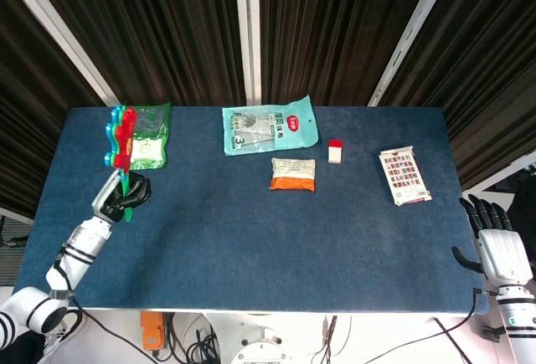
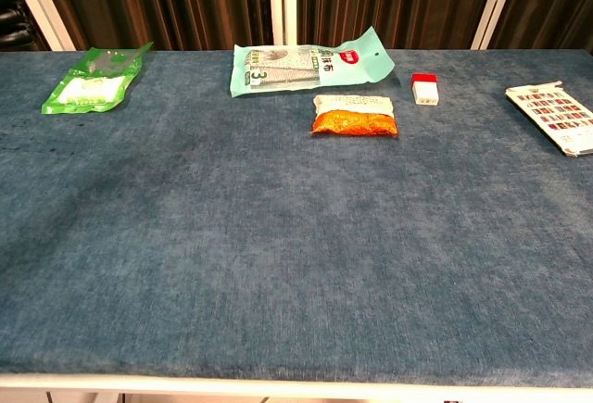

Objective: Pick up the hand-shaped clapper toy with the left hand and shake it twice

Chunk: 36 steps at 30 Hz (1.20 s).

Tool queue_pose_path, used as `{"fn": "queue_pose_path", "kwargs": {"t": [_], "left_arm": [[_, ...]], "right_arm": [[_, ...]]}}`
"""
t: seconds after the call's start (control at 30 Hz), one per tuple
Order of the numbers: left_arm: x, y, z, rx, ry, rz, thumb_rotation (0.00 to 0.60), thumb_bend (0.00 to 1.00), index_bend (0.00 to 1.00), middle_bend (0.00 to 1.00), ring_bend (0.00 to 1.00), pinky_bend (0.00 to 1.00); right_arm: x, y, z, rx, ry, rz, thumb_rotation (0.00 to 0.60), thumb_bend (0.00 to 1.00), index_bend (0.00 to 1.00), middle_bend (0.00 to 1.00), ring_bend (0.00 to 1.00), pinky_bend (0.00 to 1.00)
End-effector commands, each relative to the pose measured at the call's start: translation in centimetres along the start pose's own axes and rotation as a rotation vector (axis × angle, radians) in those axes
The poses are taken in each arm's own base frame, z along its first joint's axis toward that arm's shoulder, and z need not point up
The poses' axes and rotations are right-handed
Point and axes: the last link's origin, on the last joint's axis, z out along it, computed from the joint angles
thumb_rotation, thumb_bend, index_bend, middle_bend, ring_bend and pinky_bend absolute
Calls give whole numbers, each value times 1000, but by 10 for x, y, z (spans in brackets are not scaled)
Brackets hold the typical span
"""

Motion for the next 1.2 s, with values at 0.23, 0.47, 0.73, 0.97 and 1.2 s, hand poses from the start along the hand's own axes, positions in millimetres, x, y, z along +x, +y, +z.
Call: {"fn": "queue_pose_path", "kwargs": {"t": [0.23,0.47,0.73,0.97,1.2], "left_arm": [[4,-33,10,555,-325,969,600,933,1000,1000,1000,1000],[10,-41,14,519,-350,1474,600,933,1000,1000,1000,1000],[-2,-47,12,539,-292,1638,600,933,1000,1000,1000,1000],[-4,-33,18,509,-210,1600,600,933,1000,1000,1000,1000],[-1,13,28,433,-78,1392,600,933,1000,1000,1000,1000]], "right_arm": [[0,1,0,-6,-1,2,600,208,0,0,0,0],[-1,4,0,-10,-5,5,600,209,0,0,0,0],[-1,5,0,-13,-2,7,600,209,0,0,0,0],[-2,4,1,-11,-7,6,600,209,0,0,0,0],[-1,4,1,-13,-5,6,600,209,0,0,0,0]]}}
